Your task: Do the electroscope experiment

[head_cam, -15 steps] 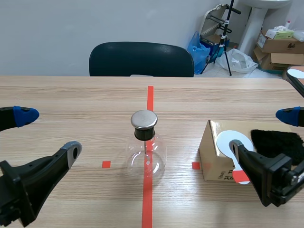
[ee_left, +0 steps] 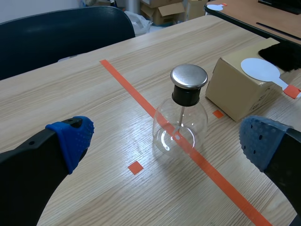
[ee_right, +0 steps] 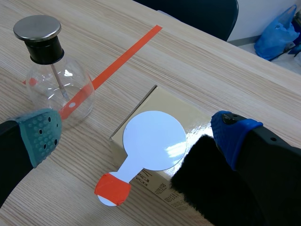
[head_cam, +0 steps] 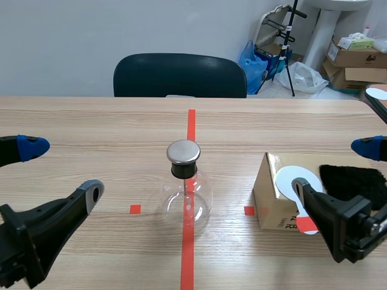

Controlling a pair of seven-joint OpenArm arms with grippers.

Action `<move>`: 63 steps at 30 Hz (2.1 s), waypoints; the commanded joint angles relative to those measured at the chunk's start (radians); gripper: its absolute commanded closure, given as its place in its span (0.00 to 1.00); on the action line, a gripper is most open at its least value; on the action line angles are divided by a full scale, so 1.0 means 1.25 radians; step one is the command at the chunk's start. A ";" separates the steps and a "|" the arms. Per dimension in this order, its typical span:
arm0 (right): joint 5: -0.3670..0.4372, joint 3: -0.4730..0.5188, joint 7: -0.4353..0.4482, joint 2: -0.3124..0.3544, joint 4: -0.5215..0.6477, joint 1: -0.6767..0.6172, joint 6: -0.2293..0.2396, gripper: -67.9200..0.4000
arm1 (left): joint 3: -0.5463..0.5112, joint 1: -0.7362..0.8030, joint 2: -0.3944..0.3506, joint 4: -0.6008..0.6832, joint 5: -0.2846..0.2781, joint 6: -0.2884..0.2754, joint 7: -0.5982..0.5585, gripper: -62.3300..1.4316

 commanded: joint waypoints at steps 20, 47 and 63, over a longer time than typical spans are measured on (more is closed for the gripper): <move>-0.022 0.009 0.018 0.006 0.010 0.000 0.000 0.00 | -0.001 -0.001 0.004 0.014 -0.005 0.004 -0.012 0.00; -0.574 0.009 0.191 -0.086 0.012 -0.168 -0.247 0.00 | -0.001 -0.001 0.004 0.014 -0.005 0.003 -0.011 0.00; -0.942 -0.036 0.203 -0.193 -0.042 -0.171 -0.403 0.00 | -0.001 -0.001 0.004 0.014 -0.005 0.004 -0.008 0.00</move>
